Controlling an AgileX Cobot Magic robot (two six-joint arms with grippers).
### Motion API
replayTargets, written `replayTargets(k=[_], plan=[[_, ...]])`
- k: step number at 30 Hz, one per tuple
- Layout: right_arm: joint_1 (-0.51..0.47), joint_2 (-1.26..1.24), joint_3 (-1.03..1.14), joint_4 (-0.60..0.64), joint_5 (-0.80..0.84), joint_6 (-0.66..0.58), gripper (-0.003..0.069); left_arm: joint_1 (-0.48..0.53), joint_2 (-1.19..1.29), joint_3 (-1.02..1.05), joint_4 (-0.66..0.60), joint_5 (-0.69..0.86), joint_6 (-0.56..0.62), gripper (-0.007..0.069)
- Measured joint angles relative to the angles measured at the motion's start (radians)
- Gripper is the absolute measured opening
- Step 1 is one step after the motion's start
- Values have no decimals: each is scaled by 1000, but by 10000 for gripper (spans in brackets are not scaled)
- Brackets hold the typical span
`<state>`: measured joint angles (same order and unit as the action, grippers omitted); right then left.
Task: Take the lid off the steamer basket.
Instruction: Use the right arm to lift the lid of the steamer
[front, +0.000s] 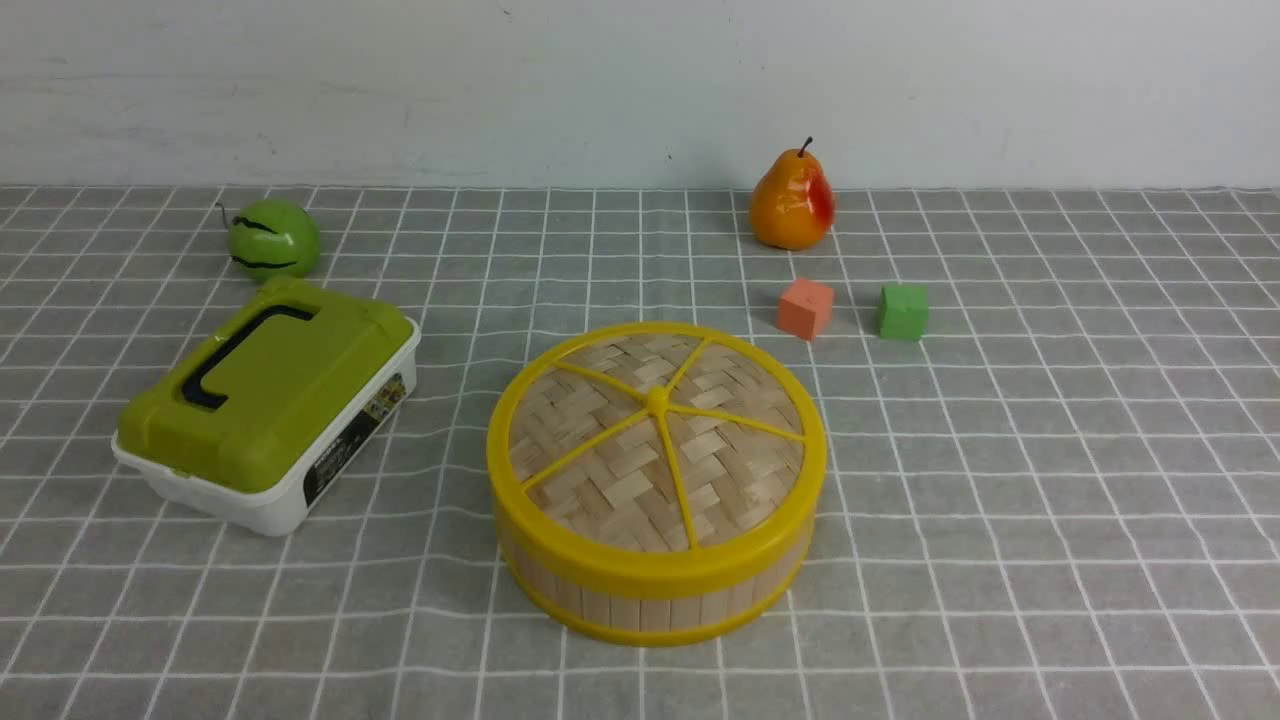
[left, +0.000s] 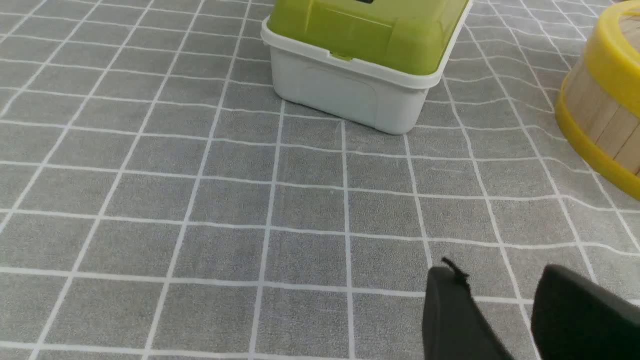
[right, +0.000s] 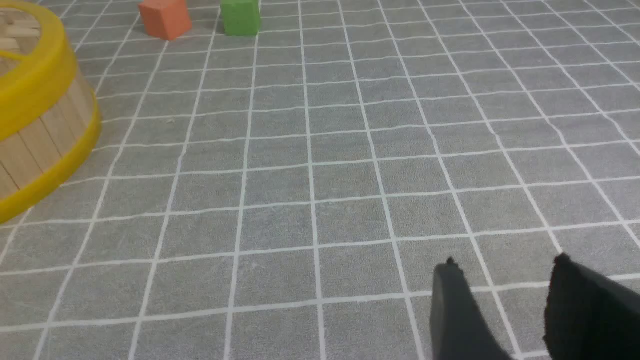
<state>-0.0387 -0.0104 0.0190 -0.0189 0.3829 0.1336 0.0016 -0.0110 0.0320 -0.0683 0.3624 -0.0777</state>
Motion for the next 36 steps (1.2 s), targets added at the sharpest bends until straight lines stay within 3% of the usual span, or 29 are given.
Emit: replayTargets(k=[36], plan=[[0,0,0,-45,0,0,241,0,0,0,15,0,0,239]])
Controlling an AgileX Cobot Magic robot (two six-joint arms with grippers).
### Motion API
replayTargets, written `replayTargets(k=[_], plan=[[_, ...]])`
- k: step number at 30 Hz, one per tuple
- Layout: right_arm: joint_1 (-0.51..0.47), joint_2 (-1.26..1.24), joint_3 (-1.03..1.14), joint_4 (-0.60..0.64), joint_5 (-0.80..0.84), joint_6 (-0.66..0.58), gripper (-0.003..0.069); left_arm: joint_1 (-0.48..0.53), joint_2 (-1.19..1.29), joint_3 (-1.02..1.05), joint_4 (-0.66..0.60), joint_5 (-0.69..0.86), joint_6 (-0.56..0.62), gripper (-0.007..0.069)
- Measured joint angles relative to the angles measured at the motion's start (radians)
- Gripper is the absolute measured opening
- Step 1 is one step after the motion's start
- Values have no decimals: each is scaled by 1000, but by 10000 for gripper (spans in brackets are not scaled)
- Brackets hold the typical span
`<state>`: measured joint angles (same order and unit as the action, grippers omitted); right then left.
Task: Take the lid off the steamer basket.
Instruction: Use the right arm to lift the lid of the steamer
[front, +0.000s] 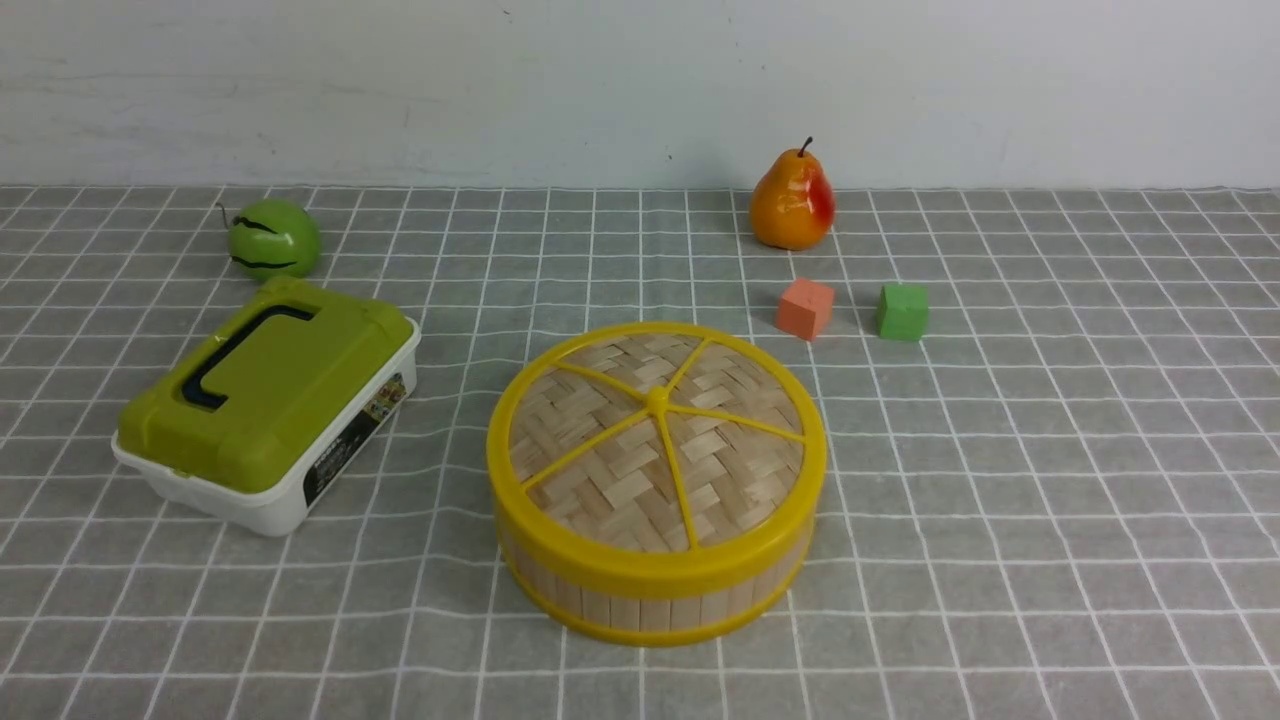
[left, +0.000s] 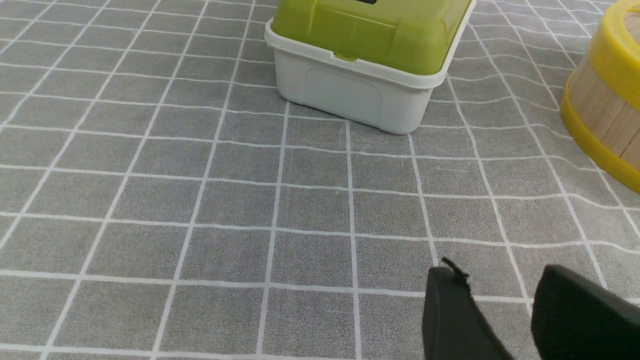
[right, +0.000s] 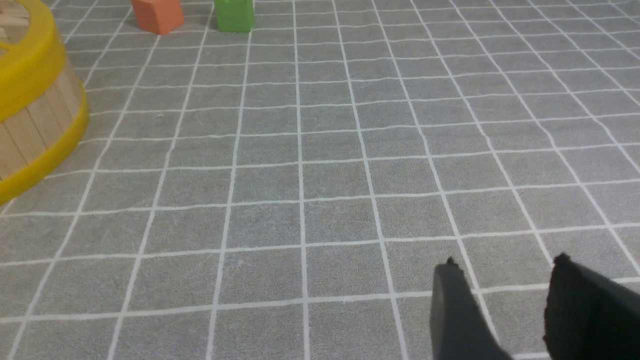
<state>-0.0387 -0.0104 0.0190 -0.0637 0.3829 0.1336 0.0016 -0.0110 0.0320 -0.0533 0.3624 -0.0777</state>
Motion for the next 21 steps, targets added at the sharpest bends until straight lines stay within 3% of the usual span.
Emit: replayTargets(k=[21], plan=[[0,0,0,-14,0,0,241,0,0,0,1,0,0,239]])
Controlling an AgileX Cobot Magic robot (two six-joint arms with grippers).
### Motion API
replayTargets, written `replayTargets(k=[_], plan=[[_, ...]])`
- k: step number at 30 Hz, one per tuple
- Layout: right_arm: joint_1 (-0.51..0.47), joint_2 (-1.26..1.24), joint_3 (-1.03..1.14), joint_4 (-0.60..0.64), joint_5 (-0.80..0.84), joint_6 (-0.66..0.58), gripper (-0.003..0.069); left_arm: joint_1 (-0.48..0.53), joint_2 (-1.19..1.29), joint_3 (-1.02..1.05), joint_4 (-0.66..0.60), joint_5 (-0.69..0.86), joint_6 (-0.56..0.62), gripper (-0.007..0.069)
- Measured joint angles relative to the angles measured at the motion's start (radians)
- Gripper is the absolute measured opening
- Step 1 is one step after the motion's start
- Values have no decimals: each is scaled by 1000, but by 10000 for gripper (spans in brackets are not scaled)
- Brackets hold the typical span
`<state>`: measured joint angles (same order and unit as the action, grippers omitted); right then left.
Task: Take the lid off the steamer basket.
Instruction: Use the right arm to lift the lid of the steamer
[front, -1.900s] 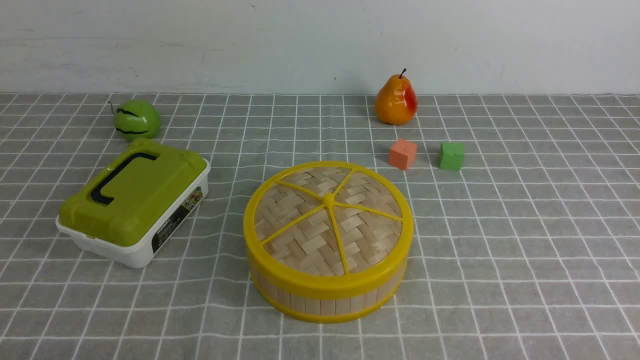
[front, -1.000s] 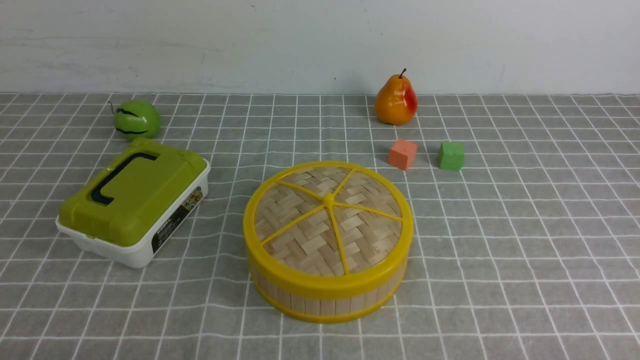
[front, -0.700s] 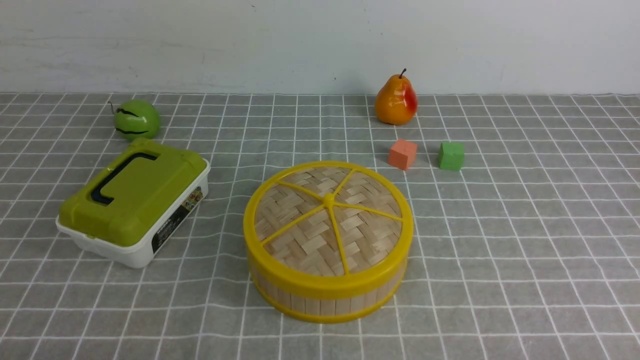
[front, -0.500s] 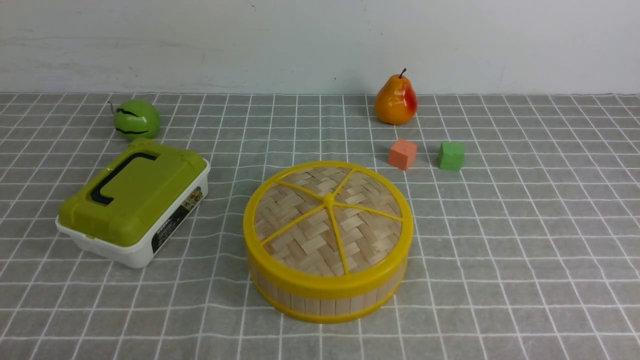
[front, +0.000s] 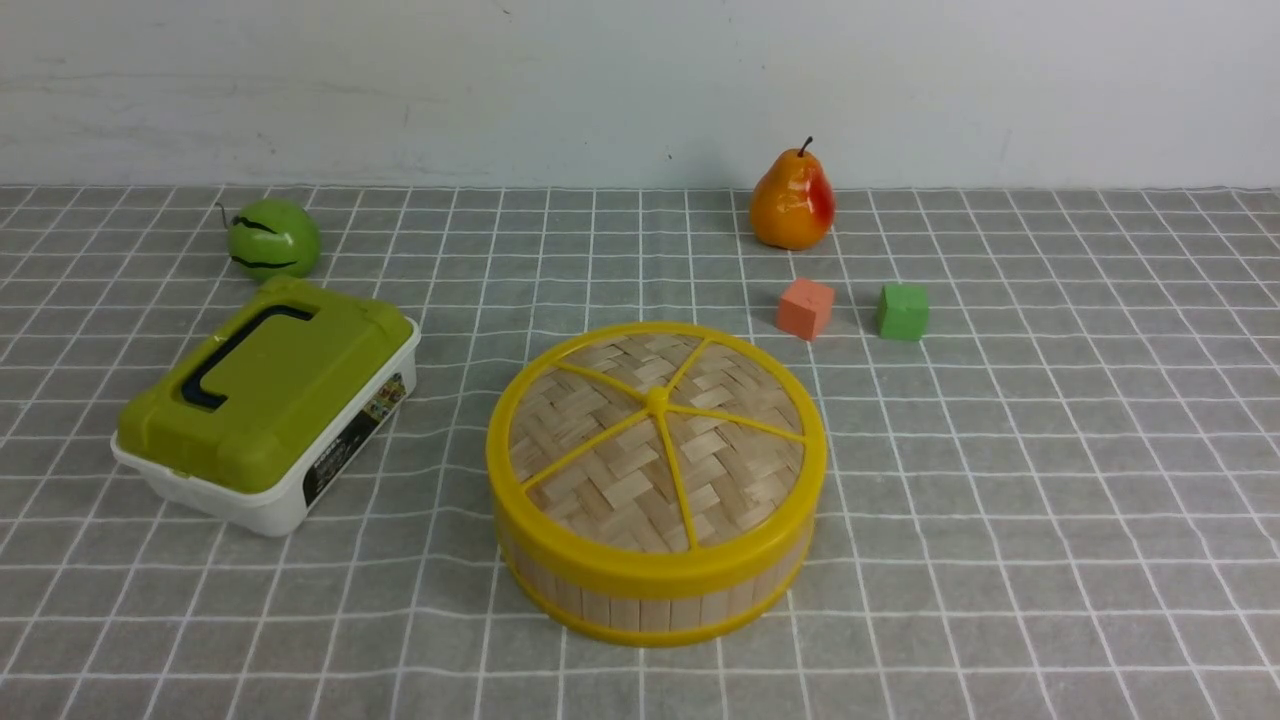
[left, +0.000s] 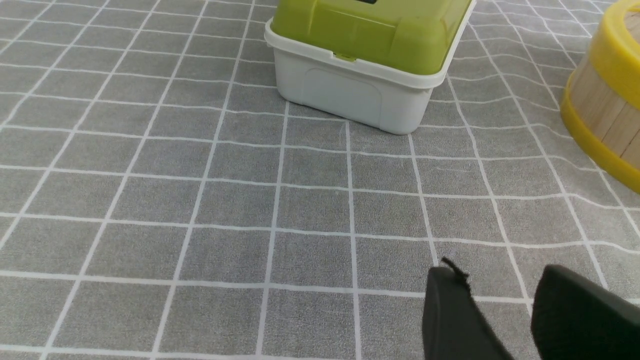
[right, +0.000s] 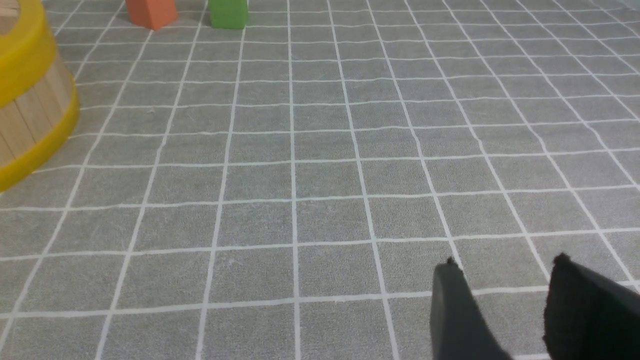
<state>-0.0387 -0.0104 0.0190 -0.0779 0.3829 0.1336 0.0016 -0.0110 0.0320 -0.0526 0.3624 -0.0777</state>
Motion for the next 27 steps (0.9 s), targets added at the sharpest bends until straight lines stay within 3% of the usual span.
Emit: replayTargets(k=[8,11,13,16,17,18,20,23,27], plan=[[0,0,0,3,0,0,241,0,0,0,0,0,0,239],[0,0,0,62,-2,0,241,0,0,0,0,0,0,239],[0,0,0,140,-9,13,241,0,0,0,0,0,0,239],[0,0,5,435,-24,142,241,0,0,0,0,0,0,239],[0,0,6,435,-24,142,241,0,0,0,0,0,0,239],[0,0,8,609,-25,218,241,0,0,0,0,0,0,239],[0,0,8,749,-32,259,241,0,0,0,0,0,0,239],[0,0,8,815,-53,256,241,0,0,0,0,0,0,239],[0,0,8,816,-76,200,241,0,0,0,0,0,0,239]])
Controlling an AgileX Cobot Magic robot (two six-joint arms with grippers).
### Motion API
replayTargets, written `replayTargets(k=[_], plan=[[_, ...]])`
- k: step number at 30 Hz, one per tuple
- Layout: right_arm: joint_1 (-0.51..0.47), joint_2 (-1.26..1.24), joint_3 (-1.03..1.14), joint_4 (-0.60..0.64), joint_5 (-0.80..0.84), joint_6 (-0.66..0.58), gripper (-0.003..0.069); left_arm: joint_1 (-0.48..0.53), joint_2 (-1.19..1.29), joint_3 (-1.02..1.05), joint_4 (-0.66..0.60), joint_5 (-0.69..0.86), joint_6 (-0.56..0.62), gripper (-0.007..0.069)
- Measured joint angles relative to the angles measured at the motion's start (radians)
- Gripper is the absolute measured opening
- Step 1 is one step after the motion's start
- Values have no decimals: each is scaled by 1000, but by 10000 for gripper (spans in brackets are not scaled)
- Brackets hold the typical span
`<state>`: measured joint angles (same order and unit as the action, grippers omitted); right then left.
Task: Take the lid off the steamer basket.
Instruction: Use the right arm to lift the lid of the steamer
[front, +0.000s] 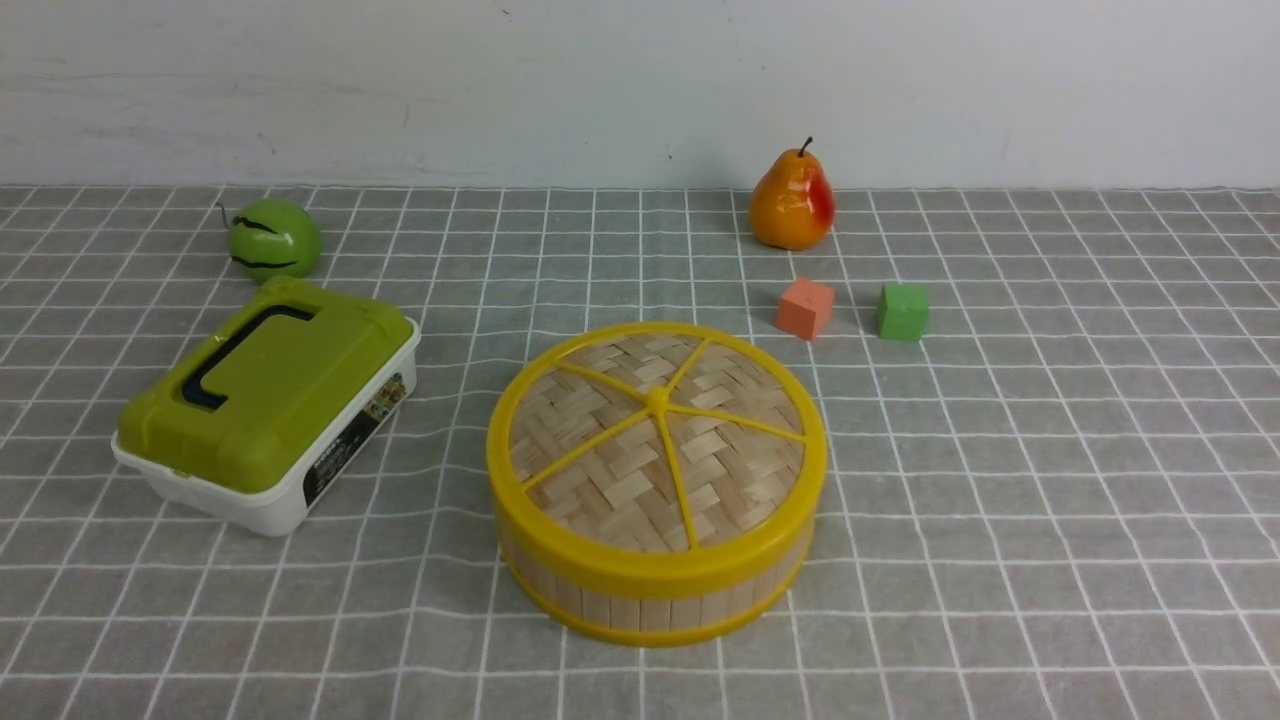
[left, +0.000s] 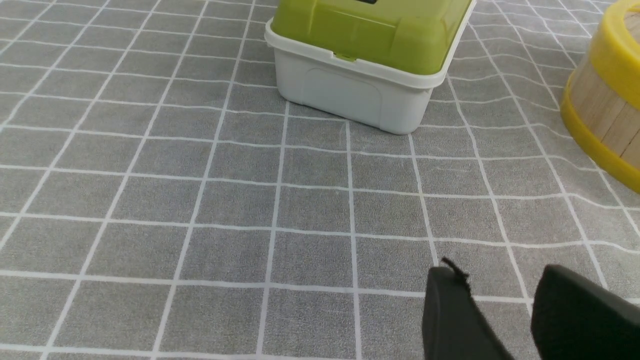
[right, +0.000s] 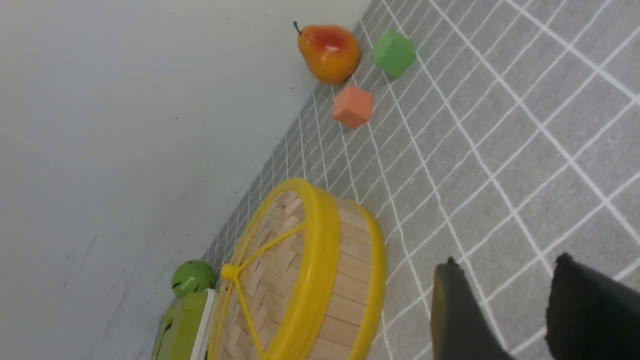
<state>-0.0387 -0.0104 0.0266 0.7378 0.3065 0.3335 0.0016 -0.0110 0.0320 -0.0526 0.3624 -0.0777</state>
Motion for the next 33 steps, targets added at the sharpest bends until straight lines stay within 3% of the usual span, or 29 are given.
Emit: replayTargets(k=[5,8,9,10,12,14,20,22,26,28,33], plan=[[0,0,0,-1,-31,-71,241,0,0,0,0,0,0,239],[0,1,-34,-19,36,-216,223,0,0,0,0,0,0,239],[0,24,-110,-45,97,-321,175,0,0,0,0,0,0,239],[0,36,-120,-48,112,-334,167,0,0,0,0,0,0,239],[0,151,-271,-106,212,-453,59,0,0,0,0,0,0,239],[0,301,-432,-162,312,-540,-2,0,0,0,0,0,0,239],[25,696,-795,-196,599,-724,-16,0,0,0,0,0,0,239],[48,756,-840,-196,626,-745,-12,0,0,0,0,0,0,239],[241,1025,-1045,-286,700,-770,0,0,0,0,0,0,0,239],[284,1075,-1091,-325,706,-754,1,0,0,0,0,0,0,239],[466,1346,-1362,-532,732,-604,3,0,0,0,0,0,0,239]])
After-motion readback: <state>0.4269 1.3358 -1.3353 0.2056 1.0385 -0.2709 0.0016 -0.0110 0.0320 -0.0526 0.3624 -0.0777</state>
